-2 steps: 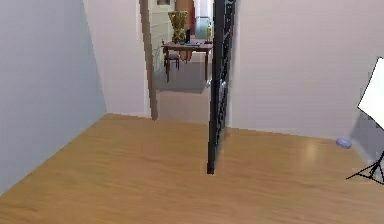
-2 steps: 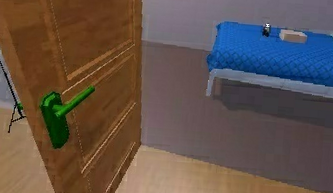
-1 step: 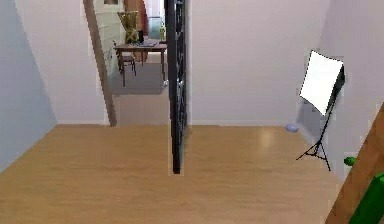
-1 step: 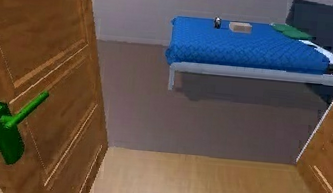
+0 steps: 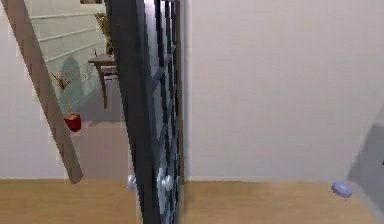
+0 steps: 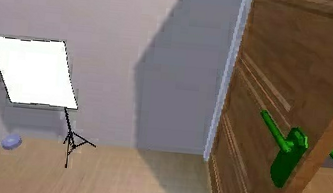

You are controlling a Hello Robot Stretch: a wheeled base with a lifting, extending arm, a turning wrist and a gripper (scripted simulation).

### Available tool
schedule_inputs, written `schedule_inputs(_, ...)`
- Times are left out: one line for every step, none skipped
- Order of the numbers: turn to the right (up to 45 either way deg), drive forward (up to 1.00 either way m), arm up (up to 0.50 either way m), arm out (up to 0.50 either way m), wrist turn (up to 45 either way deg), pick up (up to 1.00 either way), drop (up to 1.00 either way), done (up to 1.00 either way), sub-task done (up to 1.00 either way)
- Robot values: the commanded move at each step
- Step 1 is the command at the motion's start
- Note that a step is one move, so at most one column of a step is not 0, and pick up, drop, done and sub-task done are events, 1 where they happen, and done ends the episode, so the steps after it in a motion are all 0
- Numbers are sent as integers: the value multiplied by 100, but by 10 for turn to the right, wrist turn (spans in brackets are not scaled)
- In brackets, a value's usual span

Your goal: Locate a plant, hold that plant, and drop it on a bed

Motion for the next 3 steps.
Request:
schedule_inputs(90,0,0,0,0,0,0,0,0)
schedule_inputs(0,5,0,0,0,0,0,0,0)
schedule_inputs(-450,0,0,0,0,0,0,0,0)
